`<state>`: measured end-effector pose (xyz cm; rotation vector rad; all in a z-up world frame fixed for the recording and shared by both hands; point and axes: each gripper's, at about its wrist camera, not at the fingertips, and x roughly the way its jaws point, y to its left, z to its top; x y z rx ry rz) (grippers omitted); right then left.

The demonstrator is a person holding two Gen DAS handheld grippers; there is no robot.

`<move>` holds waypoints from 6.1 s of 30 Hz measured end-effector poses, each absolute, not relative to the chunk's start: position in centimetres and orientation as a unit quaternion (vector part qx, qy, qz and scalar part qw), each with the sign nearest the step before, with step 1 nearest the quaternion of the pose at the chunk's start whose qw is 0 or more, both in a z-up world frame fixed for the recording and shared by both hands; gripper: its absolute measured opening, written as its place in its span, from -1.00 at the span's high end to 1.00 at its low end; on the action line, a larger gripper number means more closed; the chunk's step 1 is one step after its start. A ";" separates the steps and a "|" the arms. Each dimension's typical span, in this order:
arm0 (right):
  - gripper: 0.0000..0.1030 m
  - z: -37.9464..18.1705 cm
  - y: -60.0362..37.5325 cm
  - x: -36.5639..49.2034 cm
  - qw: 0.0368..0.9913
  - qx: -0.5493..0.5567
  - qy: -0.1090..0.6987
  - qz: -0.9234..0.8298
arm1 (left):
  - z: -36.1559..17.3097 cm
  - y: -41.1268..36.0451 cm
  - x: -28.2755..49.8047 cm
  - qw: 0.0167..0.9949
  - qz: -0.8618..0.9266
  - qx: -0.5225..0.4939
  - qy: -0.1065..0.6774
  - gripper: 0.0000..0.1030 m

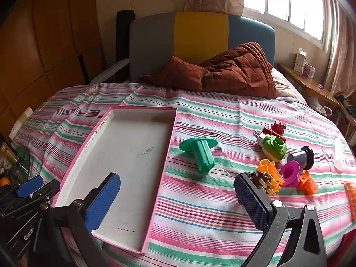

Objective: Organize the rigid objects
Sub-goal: 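Move both tools toward the toys, right tool approaching the purple egg, then grasp the brown pinecone piece with the left tool while the right tool grasps the purple egg, then carry the brown pinecone piece into the white tray and open the left tool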

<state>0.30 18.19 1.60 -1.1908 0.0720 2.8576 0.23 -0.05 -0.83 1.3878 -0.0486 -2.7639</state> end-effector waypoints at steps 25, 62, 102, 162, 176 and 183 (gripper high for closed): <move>-1.00 1.3 33.2 3.2 0.122 -0.418 0.159 0.886 | -1.6 1.3 0.5 -0.008 -0.886 0.463 -0.020 0.26; 0.15 -7.9 44.1 6.1 0.081 -0.517 0.143 0.840 | -1.0 14.4 1.6 -0.298 -0.828 0.474 -0.036 0.09; 0.16 -7.7 46.3 5.9 0.078 -0.513 0.245 0.819 | -2.5 26.1 4.5 -0.413 -0.814 0.402 -0.072 0.33; 0.29 -6.6 42.9 5.4 0.061 -0.481 0.129 0.865 | -3.0 6.3 -16.7 -0.131 -0.885 0.446 0.032 0.59; 0.09 -6.8 41.9 5.1 0.073 -0.481 0.075 0.870 | -4.2 3.2 -21.5 -0.070 -0.892 0.446 0.030 0.50; 0.14 -6.9 42.2 5.1 0.069 -0.480 0.085 0.871 | -1.1 1.6 -19.8 -0.034 -0.912 0.405 0.055 0.26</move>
